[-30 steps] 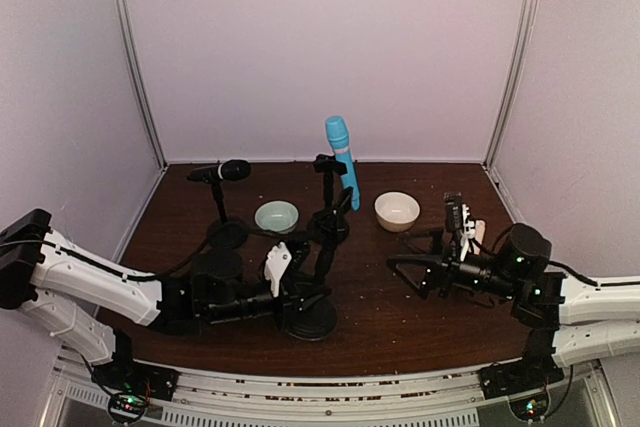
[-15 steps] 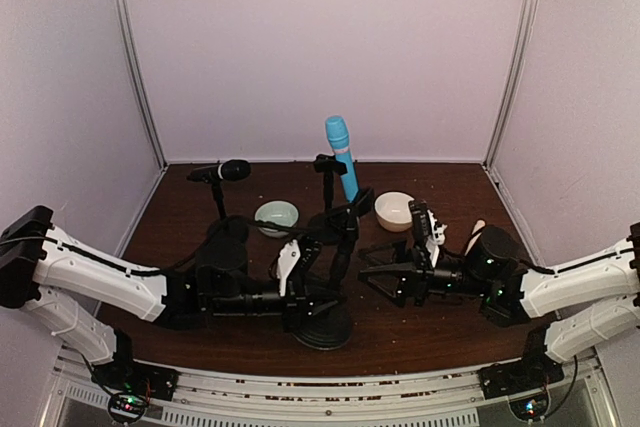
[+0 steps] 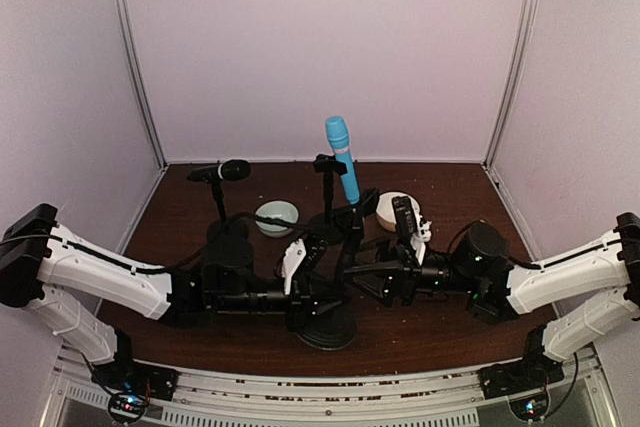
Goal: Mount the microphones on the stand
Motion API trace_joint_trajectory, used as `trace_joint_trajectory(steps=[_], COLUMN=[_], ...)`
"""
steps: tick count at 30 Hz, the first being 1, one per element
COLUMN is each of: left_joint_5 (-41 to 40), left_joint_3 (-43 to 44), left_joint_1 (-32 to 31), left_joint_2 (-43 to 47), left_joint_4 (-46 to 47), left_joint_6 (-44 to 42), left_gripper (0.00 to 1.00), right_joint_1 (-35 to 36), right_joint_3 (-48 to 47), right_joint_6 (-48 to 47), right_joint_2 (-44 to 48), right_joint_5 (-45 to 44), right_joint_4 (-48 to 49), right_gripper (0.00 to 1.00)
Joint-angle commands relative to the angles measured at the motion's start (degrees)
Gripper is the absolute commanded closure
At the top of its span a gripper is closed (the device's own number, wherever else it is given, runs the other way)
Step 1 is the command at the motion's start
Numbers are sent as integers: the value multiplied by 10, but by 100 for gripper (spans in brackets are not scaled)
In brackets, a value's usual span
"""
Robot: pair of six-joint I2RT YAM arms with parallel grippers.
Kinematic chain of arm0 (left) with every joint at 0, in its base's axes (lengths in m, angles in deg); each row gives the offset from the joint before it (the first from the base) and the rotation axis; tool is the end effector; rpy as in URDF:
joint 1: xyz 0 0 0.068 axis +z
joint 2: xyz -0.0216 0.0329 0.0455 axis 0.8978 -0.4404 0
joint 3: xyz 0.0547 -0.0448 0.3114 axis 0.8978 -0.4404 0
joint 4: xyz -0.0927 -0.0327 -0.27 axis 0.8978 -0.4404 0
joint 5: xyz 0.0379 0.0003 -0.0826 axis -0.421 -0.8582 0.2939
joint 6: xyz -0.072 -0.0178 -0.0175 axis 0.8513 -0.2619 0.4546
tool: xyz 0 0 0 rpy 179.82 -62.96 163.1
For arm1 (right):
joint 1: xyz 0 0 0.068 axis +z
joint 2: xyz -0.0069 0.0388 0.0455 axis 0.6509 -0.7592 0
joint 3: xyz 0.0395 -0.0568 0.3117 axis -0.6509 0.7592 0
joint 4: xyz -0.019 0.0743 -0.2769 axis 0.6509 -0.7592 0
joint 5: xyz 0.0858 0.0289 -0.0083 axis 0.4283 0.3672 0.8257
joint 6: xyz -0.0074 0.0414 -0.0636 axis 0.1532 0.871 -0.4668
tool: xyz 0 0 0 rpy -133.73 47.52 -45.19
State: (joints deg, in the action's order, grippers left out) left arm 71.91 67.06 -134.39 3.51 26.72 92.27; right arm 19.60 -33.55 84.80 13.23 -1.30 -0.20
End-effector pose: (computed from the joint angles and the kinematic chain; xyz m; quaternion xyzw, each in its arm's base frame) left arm 0.1063 -0.3354 0.2440 0.3680 0.6696 -0.5097 0.3955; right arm 0.1148 0.2710 0.2777 -0.3680 0.5250 0.6553 0.3994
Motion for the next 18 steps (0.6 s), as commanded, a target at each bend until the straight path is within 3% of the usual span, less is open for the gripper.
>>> trace_joint_trajectory(steps=[1, 10, 14, 18], left_joint_5=[-34, -114, -108, -37], left_joint_3=[8, -23, -38, -36], left_joint_1=[16, 49, 63, 63], left_joint_2=[6, 44, 69, 81], left_joint_4=[51, 19, 3, 1], left_joint_6=[17, 50, 42, 12], left_gripper=[100, 100, 100, 100], right_joint_1=[12, 16, 16, 13], right_joint_3=[-15, 5, 10, -16], right_joint_6=[5, 19, 1, -70], right_joint_2=[15, 82, 113, 149], right_joint_5=[20, 2, -15, -69], right_joint_4=[-12, -89, -150, -298], right_gripper=[39, 44, 44, 41])
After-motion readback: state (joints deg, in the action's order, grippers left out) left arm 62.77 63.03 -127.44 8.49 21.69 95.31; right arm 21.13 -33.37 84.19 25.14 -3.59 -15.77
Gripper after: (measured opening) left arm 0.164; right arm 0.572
